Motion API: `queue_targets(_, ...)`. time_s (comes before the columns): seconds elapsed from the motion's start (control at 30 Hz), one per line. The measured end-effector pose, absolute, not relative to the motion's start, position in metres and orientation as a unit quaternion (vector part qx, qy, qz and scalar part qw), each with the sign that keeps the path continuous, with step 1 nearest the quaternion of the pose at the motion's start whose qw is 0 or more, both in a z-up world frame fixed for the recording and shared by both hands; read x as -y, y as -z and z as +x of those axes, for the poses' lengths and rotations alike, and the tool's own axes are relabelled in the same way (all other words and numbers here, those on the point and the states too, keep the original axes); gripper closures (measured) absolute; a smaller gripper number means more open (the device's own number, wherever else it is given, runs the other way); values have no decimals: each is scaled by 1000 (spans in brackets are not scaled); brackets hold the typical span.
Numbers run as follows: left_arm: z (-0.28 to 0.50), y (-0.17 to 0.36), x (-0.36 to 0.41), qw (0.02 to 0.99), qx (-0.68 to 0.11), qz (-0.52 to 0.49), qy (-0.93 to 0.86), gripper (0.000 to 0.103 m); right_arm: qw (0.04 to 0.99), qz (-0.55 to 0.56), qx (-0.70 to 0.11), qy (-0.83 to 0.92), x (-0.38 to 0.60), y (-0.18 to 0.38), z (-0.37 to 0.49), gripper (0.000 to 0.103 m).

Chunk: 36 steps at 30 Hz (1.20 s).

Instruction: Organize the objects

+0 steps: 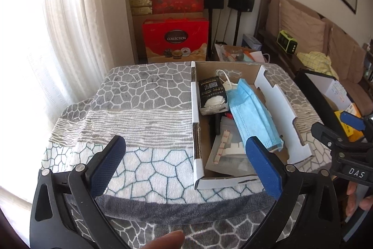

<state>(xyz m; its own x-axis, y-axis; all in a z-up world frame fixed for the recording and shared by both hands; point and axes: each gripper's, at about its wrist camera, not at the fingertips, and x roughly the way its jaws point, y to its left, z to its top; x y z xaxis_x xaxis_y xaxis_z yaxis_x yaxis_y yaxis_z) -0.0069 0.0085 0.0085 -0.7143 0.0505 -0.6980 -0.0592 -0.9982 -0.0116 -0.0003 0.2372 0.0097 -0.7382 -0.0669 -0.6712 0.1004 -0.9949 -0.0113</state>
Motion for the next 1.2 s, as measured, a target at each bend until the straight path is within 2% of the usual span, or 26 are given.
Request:
queue_targets(0.43, 21, 9, -3, 8, 2, -389, -921, 0, 34, 350, -20, 936, -231, 0, 33, 1)
queue_targets(1.2, 34, 0, 3, 7, 16, -385, -923, 0, 37, 339, -4, 940, -232, -7, 47, 1)
